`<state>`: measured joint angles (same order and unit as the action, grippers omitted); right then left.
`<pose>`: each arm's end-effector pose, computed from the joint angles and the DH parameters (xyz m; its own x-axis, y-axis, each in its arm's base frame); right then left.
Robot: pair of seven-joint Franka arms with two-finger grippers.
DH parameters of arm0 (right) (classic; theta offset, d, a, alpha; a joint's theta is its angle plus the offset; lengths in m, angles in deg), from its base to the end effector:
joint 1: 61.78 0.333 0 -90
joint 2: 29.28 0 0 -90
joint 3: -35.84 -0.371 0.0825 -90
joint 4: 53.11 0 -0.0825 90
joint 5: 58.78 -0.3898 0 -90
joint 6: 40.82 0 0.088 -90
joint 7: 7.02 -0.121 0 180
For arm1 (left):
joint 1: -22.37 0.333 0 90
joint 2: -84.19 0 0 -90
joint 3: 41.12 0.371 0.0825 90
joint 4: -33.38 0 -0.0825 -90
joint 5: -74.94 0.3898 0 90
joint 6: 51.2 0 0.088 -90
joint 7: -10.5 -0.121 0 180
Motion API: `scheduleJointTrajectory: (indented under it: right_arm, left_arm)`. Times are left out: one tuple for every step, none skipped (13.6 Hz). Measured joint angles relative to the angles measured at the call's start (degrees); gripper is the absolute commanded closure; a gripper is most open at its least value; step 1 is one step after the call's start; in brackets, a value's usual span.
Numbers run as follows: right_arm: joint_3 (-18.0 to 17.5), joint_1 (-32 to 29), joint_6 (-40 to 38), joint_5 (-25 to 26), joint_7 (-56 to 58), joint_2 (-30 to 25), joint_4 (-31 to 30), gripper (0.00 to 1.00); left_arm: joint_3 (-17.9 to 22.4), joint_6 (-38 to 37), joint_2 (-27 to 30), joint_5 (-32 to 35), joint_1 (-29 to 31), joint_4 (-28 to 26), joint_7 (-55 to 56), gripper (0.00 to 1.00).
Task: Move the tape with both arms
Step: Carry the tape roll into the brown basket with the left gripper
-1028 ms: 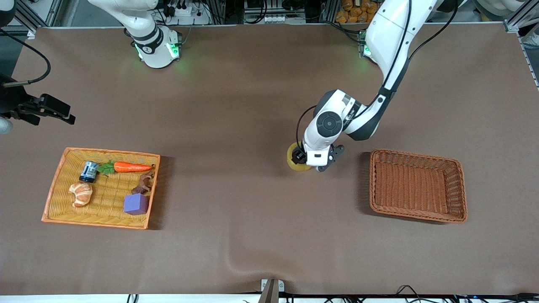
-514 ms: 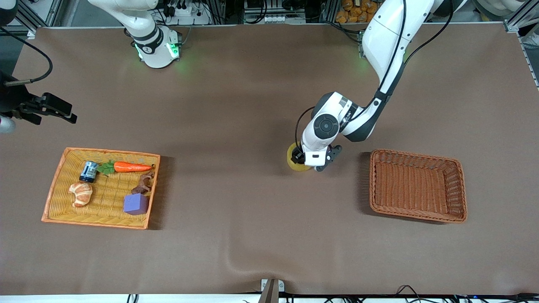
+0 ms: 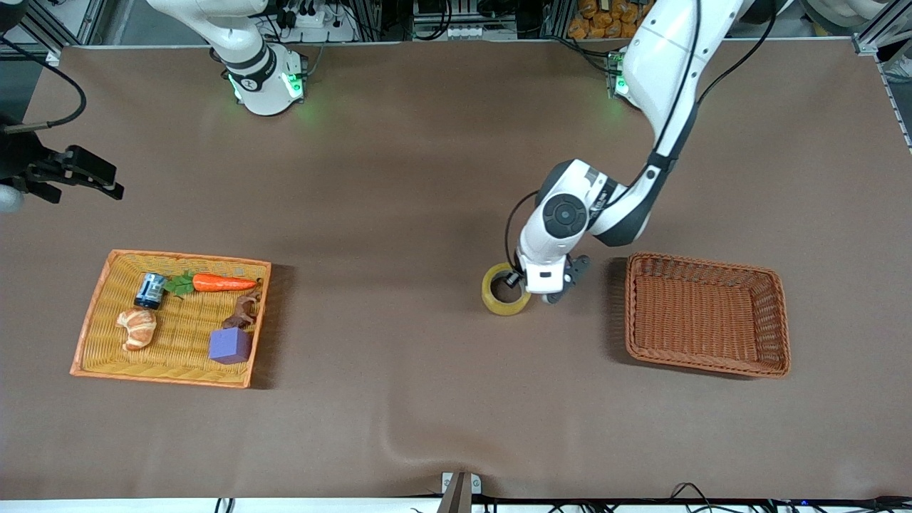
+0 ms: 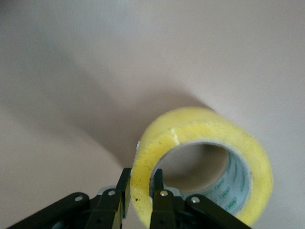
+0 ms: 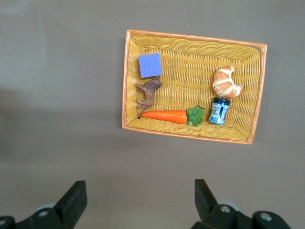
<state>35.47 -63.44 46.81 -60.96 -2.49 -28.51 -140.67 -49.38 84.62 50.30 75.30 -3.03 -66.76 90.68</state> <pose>0.5612 -0.0079 0.6747 0.9983 0.0580 -0.0091 0.0576 -0.9976 -0.0390 0.5934 -0.3807 0.2688 0.6722 0.7372 -0.0683 0.7403 -0.6705 0.0486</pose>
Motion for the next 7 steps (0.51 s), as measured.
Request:
scheduleJointTrajectory:
  right_arm:
    - [0.5,-0.1,0.4,0.0,2.5,-0.3,-0.4,0.0]
    - [0.8,-0.4,1.0,0.1,5.0,-0.6,-0.8,0.0]
    - [1.1,-0.6,1.5,0.1,6.7,-0.6,-1.2,0.0]
    - [1.4,-0.7,1.8,0.1,7.6,-0.6,-1.7,0.0]
    - [1.5,-0.7,1.9,0.1,8.0,-0.6,-2.0,0.0]
    - [1.5,-0.7,1.9,0.1,8.1,-0.6,-2.2,0.0]
    - [1.5,-0.6,1.9,0.1,8.2,-0.6,-2.3,0.0]
  left_arm:
    - [0.6,-1.2,1.9,1.2,1.3,0.5,-0.7,1.0]
    - [0.8,-2.9,4.1,1.9,3.8,0.9,-3.6,1.0]
    - [0.9,-5.1,6.3,2.1,6.7,1.1,-8.7,1.0]
    - [0.9,-7.2,8.1,2.1,9.8,1.1,-14.7,1.0]
    - [1.0,-9.0,9.5,2.1,12.9,1.1,-20.5,1.0]
    - [1.0,-10.5,10.2,2.1,16.0,1.0,-25.8,1.0]
    - [1.0,-11.6,10.4,2.1,18.9,0.9,-30.8,1.0]
